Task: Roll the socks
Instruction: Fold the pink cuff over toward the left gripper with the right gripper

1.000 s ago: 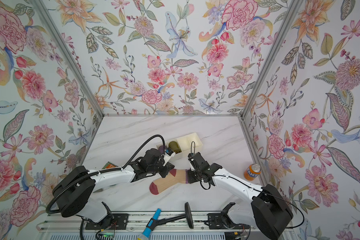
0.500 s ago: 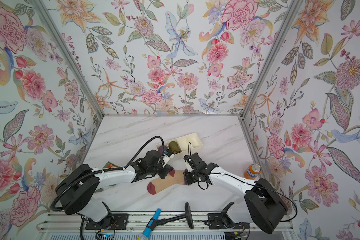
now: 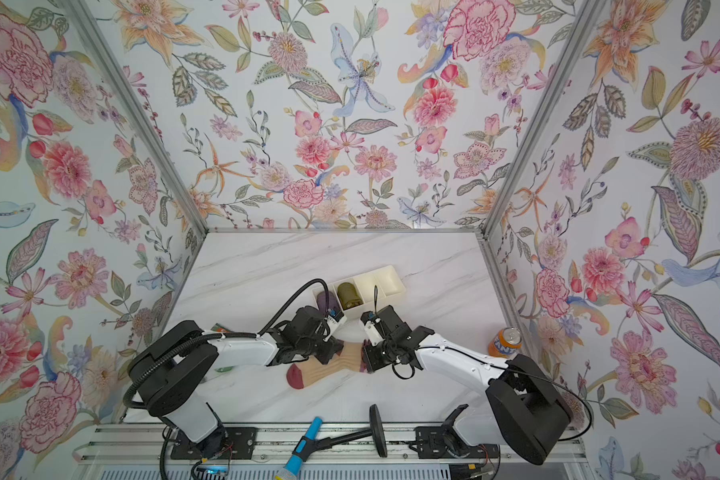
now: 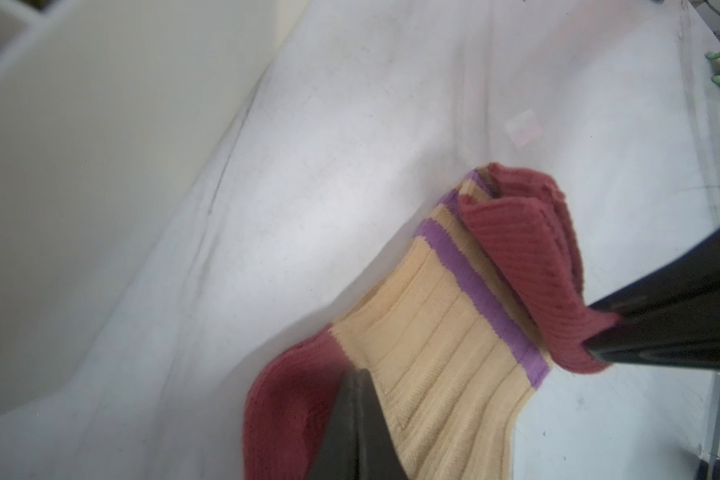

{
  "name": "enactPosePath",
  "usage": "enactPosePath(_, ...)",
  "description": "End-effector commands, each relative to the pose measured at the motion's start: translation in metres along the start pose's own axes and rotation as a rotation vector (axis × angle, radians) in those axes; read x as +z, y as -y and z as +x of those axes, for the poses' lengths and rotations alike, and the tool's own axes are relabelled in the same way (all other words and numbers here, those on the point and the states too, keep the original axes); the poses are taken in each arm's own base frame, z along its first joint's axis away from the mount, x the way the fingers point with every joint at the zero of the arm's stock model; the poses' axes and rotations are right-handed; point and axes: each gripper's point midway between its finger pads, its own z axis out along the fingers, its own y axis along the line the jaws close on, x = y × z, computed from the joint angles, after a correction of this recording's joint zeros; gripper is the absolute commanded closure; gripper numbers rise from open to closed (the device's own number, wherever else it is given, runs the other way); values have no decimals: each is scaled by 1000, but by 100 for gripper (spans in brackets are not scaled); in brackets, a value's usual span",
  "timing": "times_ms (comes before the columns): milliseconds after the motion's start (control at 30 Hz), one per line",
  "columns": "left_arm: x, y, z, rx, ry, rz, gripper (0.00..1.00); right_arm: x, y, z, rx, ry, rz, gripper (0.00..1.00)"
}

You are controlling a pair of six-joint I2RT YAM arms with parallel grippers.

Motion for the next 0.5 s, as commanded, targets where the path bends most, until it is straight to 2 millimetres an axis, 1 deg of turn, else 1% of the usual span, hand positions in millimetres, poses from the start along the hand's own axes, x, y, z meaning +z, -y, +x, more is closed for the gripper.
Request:
enactPosePath(0,5,-2,10,-31,-17,19,100,5,-7,0,-38,-11,-28,100)
enactPosePath(133,8,-2,16,-40,-28,27,100,10,-13,1,-59,-29,-46,100)
enactPosePath(467,8,-2,18,-44,-27,31,100,25,-22,8,-84,-95,-67,100)
